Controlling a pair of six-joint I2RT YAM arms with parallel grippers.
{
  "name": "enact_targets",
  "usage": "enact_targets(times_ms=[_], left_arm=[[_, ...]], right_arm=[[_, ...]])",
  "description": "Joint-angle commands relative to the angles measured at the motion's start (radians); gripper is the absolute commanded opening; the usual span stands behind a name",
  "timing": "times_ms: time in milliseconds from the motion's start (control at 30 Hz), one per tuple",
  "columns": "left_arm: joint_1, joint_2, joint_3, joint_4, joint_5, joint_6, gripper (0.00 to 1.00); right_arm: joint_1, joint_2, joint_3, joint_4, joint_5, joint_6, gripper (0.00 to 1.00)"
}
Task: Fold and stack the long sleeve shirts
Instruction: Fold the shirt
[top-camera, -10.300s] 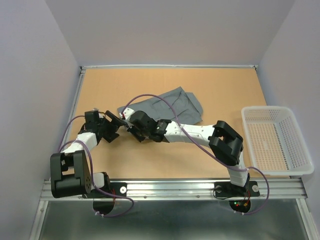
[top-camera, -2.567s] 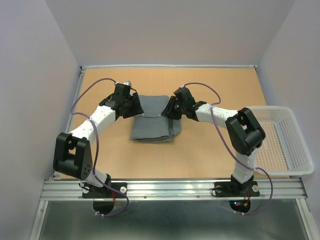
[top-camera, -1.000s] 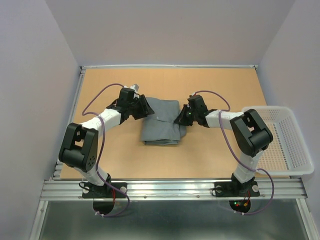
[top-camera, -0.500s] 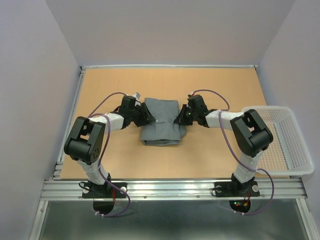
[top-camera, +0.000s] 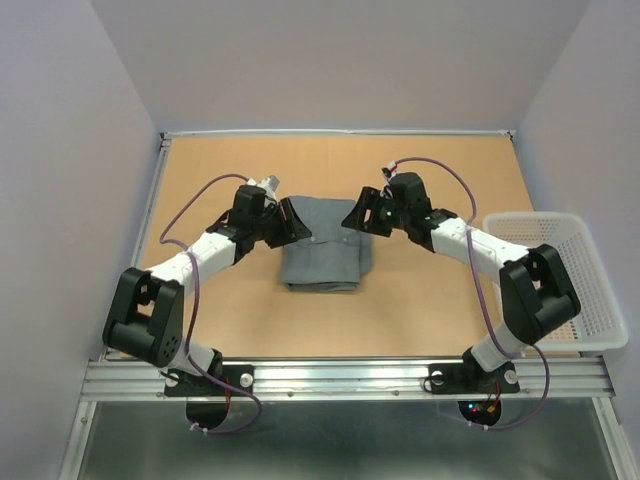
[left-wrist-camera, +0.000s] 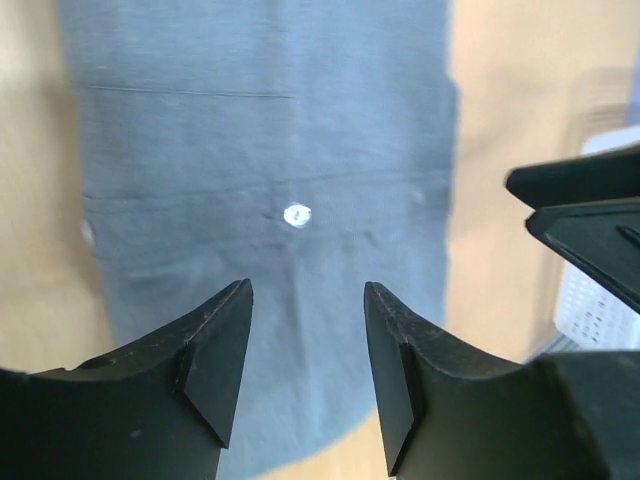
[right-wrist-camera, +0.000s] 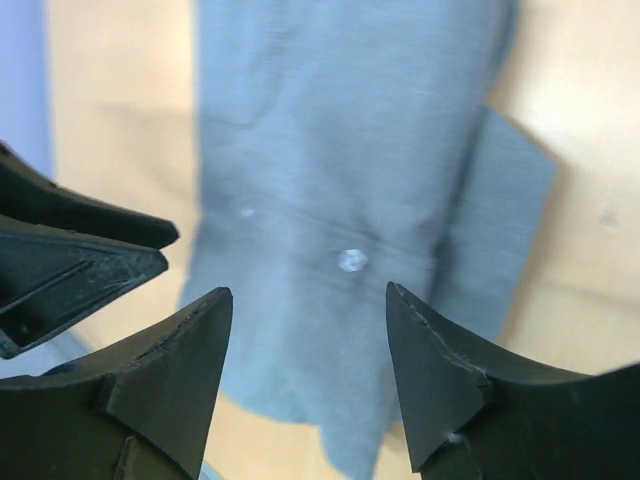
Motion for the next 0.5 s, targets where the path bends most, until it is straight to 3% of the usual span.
enact_targets(times_ms=[0, 133, 333, 467], left_arm=[[-0.009, -0.128, -0.010, -0.070, 0.009, 0.033, 0.59], [-0.014, -0.149, -0.077, -0.073, 0.037, 0.041, 0.55], [-0.017, -0.076, -0.138, -0.046, 0.107, 0.044, 0.43], [-0.017, -0.031, -0.193, -0.020, 0.124, 0.038, 0.25]], right_arm=[[0.010, -0.031, 0.072, -0.003, -0.182, -0.001, 0.69], [0.056, -0.013, 0.069, 0.027, -0.265, 0.012, 0.64], [0.065, 0.050, -0.101, 0.277, -0.334, 0.127, 0.45], [0.062, 0.124, -0.207, 0.405, -0.360, 0.154, 0.36]])
